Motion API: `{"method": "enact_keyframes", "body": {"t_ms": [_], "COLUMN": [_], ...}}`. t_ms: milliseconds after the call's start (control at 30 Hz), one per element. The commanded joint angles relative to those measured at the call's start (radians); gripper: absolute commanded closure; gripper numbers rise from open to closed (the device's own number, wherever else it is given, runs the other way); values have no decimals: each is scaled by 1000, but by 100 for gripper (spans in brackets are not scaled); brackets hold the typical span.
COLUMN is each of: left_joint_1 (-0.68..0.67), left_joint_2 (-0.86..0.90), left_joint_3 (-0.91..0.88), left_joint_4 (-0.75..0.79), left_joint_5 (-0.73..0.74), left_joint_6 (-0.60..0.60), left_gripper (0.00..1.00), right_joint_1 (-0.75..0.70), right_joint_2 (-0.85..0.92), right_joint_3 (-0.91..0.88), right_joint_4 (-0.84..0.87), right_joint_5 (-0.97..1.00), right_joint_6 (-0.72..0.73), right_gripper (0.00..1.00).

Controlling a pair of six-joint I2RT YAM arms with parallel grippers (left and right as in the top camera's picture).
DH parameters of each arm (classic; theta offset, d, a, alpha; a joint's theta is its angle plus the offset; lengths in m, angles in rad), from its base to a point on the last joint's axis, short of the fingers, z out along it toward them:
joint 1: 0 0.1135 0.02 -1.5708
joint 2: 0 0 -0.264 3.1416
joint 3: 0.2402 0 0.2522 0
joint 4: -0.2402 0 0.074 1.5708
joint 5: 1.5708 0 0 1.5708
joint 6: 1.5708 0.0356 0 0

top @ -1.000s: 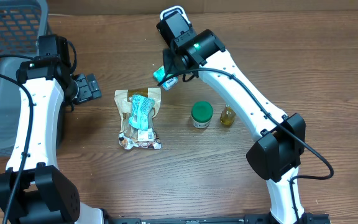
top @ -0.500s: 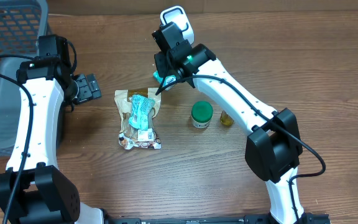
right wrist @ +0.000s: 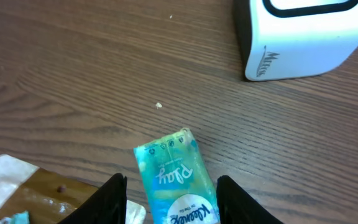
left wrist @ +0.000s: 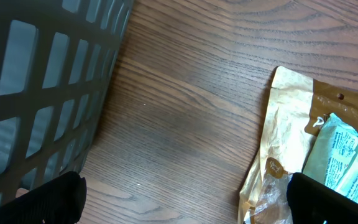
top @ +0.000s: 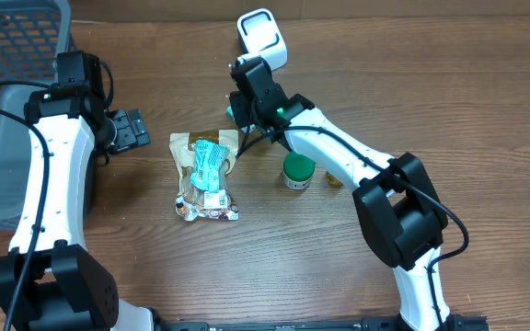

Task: Scan the item barcode
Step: 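Move the right gripper up toward the blue Kleenex pack, then lower the right gripper and grasp the Kleenex pack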

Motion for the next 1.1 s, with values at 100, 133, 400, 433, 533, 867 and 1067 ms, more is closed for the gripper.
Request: {"method": "enact_keyframes", "body": {"t_ms": [100, 133, 400, 433, 533, 867, 1067], "left_joint_1": [2, 2, 2, 2, 2, 2, 2], "left_joint_2": [-16, -16, -16, -16, -16, -16, -16], "left_joint_3": [21, 21, 21, 21, 21, 21, 21], "left_joint_4": [0, 0, 0, 0, 0, 0, 0], "left_joint_5": [-13, -13, -13, -13, -13, -13, -13], "left_joint_6": [14, 14, 14, 14, 14, 14, 14], "left_gripper": [0, 1, 0, 0, 1, 0, 0], "right_joint_1": [16, 19, 35, 36, 37, 38, 37], "right_joint_2": [34, 41, 106, 108, 127, 138, 138], "right_joint_3": [-8, -8, -10, -10, -10, -11, -11], "right_joint_4": [48, 53, 69, 68, 57, 24, -39], "right_joint_5": [-20, -22, -22, -22, -21, -21, -21], "right_joint_6": [-106, -106, -106, -106, -107, -148, -148], "right_gripper": [56, 56, 56, 56, 56, 56, 58]}}
